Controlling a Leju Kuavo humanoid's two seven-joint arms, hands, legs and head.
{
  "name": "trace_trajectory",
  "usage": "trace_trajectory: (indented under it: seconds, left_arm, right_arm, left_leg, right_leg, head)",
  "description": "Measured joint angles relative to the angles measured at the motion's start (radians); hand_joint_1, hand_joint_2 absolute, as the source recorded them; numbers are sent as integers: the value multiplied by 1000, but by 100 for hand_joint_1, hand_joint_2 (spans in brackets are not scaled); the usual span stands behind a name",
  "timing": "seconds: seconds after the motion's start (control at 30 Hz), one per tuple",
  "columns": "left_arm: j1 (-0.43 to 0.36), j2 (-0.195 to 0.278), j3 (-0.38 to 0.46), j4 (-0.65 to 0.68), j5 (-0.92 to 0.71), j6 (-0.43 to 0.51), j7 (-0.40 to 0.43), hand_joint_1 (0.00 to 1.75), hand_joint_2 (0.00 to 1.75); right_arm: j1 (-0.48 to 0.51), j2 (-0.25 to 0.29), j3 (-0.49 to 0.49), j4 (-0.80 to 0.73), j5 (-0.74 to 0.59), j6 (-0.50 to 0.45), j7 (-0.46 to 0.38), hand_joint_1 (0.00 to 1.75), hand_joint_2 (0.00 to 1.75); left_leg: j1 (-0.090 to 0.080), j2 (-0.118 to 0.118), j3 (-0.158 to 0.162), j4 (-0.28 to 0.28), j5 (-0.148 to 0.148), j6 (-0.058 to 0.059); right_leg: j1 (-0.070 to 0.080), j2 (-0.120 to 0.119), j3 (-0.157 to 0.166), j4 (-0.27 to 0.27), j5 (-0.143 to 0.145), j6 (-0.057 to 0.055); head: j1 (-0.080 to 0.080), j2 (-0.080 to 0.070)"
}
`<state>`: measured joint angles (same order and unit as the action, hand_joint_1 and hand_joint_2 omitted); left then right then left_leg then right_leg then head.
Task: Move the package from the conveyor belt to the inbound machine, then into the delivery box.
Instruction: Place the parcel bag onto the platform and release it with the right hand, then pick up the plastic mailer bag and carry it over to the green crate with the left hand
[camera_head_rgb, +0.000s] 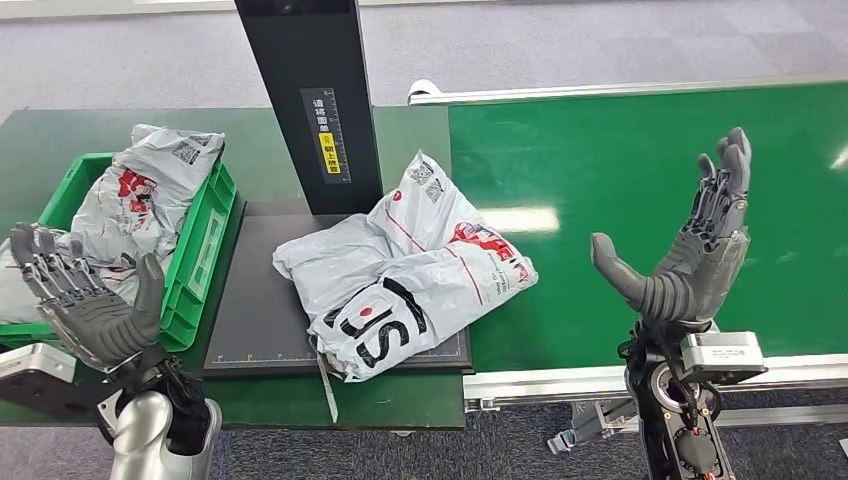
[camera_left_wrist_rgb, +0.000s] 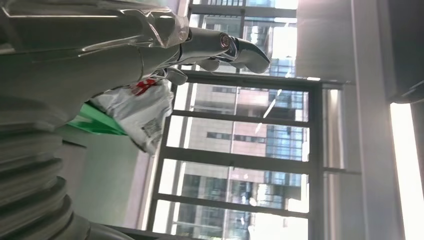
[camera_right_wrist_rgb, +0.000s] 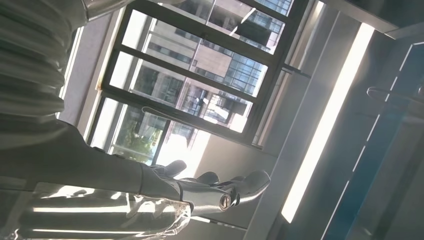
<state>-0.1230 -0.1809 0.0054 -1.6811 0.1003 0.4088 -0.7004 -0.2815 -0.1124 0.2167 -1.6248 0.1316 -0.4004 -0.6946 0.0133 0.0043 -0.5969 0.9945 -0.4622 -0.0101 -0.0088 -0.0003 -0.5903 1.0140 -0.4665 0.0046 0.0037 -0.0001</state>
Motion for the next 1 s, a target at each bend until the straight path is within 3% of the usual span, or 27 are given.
trace_trajectory:
  seconds: [0.6, 0.7, 0.83, 0.93, 1.0]
  left_arm:
    - [5, -30, 18, -73, -3, 13, 0, 0, 175]
    - [-2, -35, 11, -86, -16, -24, 0, 0, 175]
    - [-40, 9, -106, -6, -123, -186, 47, 0, 175]
    - [-86, 45, -212, 102, -260, -272, 141, 0, 175]
    - [-145, 53, -272, 213, -382, -316, 246, 0, 175]
  right_arm:
    - [7, 10, 0, -2, -2, 12, 0, 0, 175]
    - [13, 19, 0, -2, -5, 34, 0, 0, 175]
    - [14, 32, -3, 1, -21, 85, 0, 0, 175]
    - [14, 39, -5, 7, -23, 122, 0, 0, 175]
    - [11, 45, -6, 19, -15, 144, 0, 0, 175]
  left_leg:
    - [0, 0, 0, 0, 0, 0]
    - [0, 0, 0, 0, 0, 0]
    - [0, 0, 1, 0, 0, 0]
    - [0, 1, 1, 0, 0, 0]
    - [-1, 0, 2, 0, 0, 0]
  right_leg:
    - [0, 0, 0, 0, 0, 0]
    - [0, 0, -1, 0, 0, 0]
    - [0, -1, 0, 0, 0, 0]
    - [0, 0, 0, 0, 0, 0]
    - [-1, -1, 1, -1, 0, 0]
  head:
    - [0, 0]
    - [0, 0]
    - [0, 0]
    - [0, 0]
    - [0, 0]
